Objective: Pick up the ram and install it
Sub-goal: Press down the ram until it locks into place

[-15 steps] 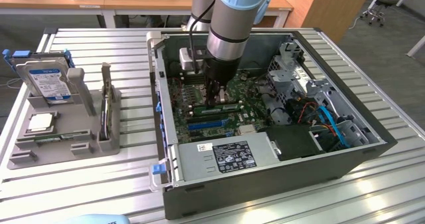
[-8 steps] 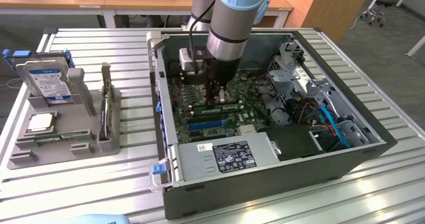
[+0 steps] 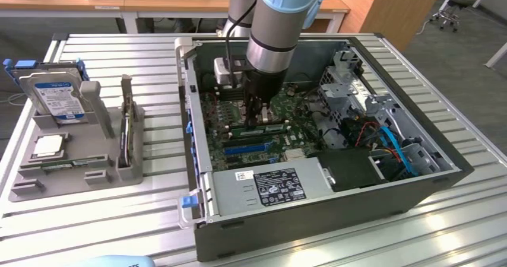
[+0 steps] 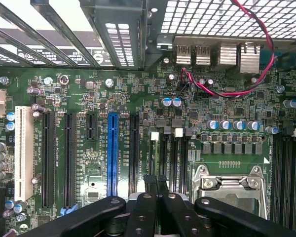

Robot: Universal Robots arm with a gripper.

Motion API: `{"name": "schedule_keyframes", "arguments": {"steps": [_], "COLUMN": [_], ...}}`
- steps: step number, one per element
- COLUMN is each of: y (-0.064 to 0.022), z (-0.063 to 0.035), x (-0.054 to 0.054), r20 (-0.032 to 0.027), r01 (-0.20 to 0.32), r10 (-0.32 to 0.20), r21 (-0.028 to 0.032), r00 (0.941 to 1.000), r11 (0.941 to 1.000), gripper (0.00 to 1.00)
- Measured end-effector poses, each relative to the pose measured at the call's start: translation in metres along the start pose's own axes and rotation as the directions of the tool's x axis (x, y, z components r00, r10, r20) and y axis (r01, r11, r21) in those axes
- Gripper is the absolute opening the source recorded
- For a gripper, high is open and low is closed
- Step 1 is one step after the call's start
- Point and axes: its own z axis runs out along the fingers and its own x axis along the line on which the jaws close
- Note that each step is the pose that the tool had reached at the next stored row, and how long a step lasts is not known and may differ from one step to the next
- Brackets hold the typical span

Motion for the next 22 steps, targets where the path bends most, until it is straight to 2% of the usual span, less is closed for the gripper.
{"name": "schedule_keyframes", "arguments": {"steps": [15, 22], "y": [0.0015, 0.002], "z": [-0.0323, -0.0435], "x": [-0.001, -0.001], "r20": [-0.0009, -0.0009], "r01": [0.0, 0.0], "r10": [0.0, 0.0], "r21": [-0.0008, -0.0007], "r00": [1.0, 1.0], "r11": [1.0, 1.0], "gripper": [0.1, 0.1]}}
